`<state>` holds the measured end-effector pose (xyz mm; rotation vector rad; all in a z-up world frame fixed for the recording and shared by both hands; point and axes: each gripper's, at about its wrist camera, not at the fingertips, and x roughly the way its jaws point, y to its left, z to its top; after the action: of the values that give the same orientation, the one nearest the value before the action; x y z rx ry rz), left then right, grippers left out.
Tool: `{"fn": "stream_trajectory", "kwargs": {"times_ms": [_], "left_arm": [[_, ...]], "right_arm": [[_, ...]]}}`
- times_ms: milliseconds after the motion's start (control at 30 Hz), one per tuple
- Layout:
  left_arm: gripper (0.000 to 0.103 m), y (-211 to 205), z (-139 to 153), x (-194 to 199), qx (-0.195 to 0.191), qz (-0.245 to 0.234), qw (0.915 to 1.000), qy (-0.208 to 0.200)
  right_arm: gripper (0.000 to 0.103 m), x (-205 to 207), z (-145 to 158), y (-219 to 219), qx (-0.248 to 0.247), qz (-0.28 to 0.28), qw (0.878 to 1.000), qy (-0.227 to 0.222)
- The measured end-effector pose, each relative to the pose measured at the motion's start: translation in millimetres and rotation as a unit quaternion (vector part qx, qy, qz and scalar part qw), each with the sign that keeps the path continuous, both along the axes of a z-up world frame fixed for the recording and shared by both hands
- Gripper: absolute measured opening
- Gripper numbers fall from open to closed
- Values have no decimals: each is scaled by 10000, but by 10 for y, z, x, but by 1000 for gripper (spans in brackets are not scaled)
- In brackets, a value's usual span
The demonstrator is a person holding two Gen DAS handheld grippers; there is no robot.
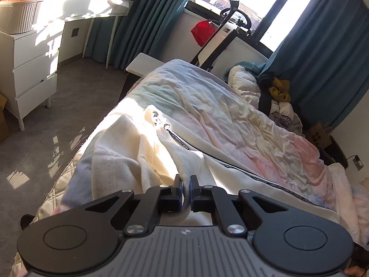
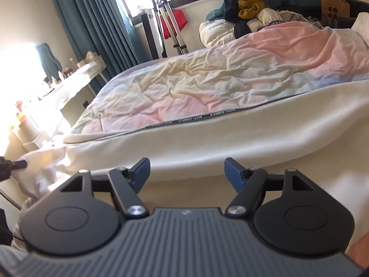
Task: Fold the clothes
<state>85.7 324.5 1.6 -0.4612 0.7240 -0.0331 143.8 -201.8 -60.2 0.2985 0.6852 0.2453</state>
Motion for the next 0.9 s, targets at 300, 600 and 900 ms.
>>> {"fn": "stream_trajectory", "kwargs": {"times_ms": [300,600,900], "left_arm": [[17,-59,-106,-449,-440,-55,9990,14],[51,622,-166,-761,-253,510,9983,-114],[55,270,-521,-618,2291,-842,9696,-161]], "right_arm": [[73,-68,-155,-86,339,-8,9987,387],[73,-40,-240,-227,491,-242,9967,594],[74,-156,-149,317,-352,1049,9938,-86]]}}
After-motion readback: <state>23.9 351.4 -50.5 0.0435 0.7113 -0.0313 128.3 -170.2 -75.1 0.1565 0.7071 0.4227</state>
